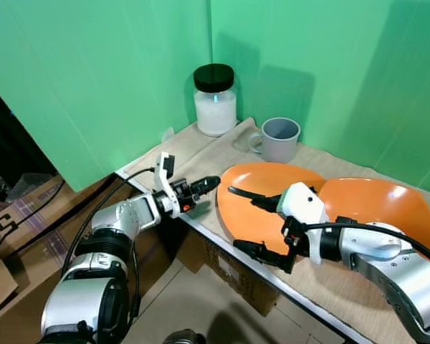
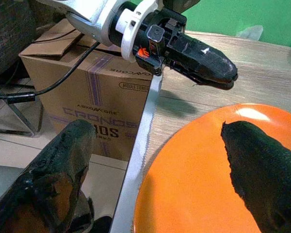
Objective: Setting the table
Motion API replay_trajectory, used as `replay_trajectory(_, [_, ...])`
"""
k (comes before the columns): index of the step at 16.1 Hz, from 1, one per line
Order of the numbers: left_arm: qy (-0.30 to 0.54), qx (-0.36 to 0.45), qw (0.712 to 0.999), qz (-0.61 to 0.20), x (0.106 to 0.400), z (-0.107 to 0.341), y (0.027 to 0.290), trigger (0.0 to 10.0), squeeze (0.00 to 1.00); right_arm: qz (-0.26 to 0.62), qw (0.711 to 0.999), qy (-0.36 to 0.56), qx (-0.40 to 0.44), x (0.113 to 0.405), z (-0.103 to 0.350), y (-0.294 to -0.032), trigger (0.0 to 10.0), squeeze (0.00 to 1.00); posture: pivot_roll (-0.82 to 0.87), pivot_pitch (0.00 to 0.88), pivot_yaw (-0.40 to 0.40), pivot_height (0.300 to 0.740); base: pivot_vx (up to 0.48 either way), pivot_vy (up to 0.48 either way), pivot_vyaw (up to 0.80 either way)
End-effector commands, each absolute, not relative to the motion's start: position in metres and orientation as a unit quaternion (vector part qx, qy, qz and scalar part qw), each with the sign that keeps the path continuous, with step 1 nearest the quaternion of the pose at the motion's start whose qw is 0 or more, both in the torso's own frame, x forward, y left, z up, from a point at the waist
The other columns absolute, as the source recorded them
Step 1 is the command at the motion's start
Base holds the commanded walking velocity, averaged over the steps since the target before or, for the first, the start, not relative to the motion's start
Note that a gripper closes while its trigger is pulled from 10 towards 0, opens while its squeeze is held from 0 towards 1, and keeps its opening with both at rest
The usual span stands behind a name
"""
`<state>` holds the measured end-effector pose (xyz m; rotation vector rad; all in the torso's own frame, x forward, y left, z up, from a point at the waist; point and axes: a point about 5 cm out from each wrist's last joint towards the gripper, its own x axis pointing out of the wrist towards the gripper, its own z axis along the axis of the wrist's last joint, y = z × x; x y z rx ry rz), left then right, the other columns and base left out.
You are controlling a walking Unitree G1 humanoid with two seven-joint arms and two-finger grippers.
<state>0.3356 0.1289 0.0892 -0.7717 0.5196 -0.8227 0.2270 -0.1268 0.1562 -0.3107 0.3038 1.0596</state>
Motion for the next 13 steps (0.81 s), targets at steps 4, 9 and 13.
replay_trajectory(4, [0.237, -0.364, 0.815, -0.383, 0.336, 0.093, 0.136, 0.0, 0.0, 0.506, 0.838, 0.136, -0.151, 0.227, 0.158, -0.122, 10.0, 0.0, -0.01, 0.0, 0.136, 0.74, 0.0, 0.0, 0.0])
replay_trajectory(9, [0.164, -0.143, 0.91, -0.352, 0.336, 0.098, 0.152, 4.5, 0.0, 0.458, 0.869, 0.121, -0.145, 0.23, 0.162, -0.126, 10.0, 0.0, -0.01, 0.0, 0.146, 0.74, 0.0, 0.0, 0.0])
replay_trajectory(13, [0.057, -0.054, 0.939, -0.335, 0.331, 0.129, 0.151, 10.0, 0.0, 0.367, 0.914, 0.107, -0.135, 0.233, 0.162, -0.14, 10.0, 0.0, 0.0, 0.0, 0.141, 0.74, 0.0, 0.0, 0.0])
